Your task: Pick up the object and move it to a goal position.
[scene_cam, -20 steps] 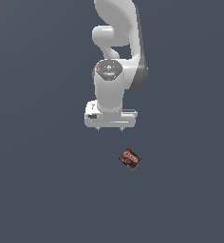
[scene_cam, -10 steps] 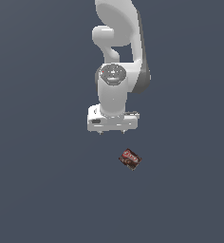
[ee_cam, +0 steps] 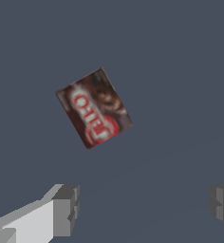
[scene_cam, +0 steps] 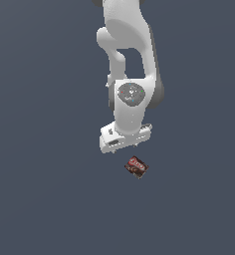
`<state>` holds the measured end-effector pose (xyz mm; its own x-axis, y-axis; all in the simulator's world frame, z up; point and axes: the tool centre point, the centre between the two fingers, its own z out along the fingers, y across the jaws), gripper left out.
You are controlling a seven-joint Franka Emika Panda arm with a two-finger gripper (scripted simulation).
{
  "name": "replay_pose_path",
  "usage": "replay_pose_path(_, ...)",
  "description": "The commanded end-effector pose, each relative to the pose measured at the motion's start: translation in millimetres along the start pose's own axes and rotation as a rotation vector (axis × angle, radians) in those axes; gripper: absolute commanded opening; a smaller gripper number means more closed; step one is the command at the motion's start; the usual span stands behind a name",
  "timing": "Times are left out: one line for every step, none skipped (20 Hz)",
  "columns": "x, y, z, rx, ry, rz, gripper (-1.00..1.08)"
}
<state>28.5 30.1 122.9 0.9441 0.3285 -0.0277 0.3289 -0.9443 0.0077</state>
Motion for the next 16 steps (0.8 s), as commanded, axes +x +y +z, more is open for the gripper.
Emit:
replay_pose_path(12.1, -7.2, 9.6, -0.001, 0.003, -0.089, 1.0)
replay_pose_path(16.9, -10.1, 13.4, -0.002, 0.005, -0.125, 1.0)
replay_pose_path(21.6, -13.0, 17.4, -0.002, 0.007, -0.161, 1.0)
replay_pose_path(26.0, -15.9, 21.1, -0.002, 0.009, -0.195, 1.0)
replay_pose_path(30.1, -18.7, 24.7, -0.002, 0.01, -0.227, 1.0)
replay_pose_path(34.0, -21.3, 28.1, -0.002, 0.012, -0.257, 1.0)
replay_pose_path(37.5, -23.8, 31.3, -0.002, 0.014, -0.285, 1.0)
replay_pose_path(40.8, -26.1, 34.3, -0.002, 0.016, -0.311, 1.0)
replay_pose_path(43.8, -28.3, 37.2, -0.001, 0.017, -0.335, 1.0)
replay_pose_path(46.6, -30.4, 39.8, -0.001, 0.019, -0.357, 1.0)
replay_pose_path(49.1, -32.2, 42.2, -0.001, 0.02, -0.378, 1.0)
replay_pose_path(51.4, -34.0, 44.4, -0.001, 0.022, -0.397, 1.0)
replay_pose_path(53.4, -35.5, 46.4, 0.0, 0.023, -0.413, 1.0)
replay_pose_path(55.2, -36.9, 48.2, 0.0, 0.024, -0.429, 1.0)
replay_pose_path(56.8, -38.2, 49.8, 0.0, 0.025, -0.442, 1.0)
replay_pose_path(58.1, -39.3, 51.2, 0.0, 0.026, -0.453, 1.0)
